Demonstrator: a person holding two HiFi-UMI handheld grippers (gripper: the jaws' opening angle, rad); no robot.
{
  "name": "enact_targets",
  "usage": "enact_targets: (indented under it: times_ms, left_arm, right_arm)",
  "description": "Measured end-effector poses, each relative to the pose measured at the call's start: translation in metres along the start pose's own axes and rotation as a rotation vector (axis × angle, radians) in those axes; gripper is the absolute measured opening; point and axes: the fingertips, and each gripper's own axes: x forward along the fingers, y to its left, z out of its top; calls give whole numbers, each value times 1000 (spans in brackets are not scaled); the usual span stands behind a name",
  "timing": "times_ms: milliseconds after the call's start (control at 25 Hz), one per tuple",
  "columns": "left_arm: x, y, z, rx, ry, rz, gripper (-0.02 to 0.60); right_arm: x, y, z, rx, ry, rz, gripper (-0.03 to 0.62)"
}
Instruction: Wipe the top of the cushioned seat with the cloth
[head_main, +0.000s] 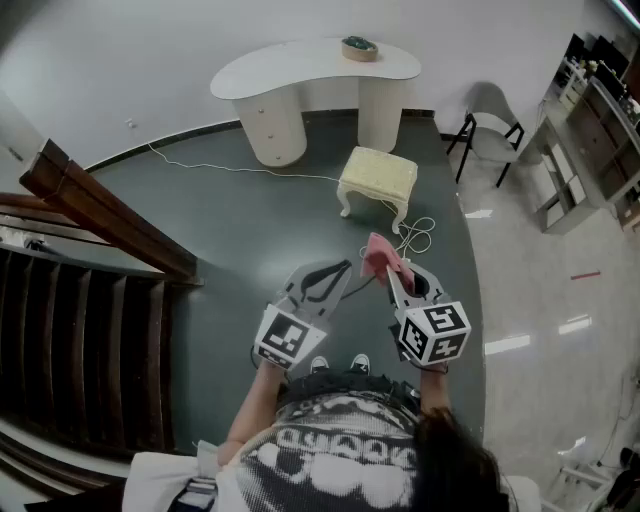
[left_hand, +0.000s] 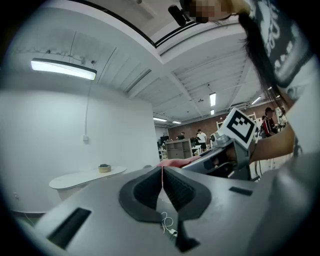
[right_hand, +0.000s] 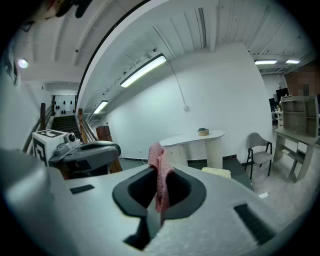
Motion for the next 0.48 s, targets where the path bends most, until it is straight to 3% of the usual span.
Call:
enact_targets:
  times_ms: [480]
  left_arm:
    - [17,1,-6,6,10,17,6]
  right_arm:
    - [3,-26,-7,34,-9,-17,14]
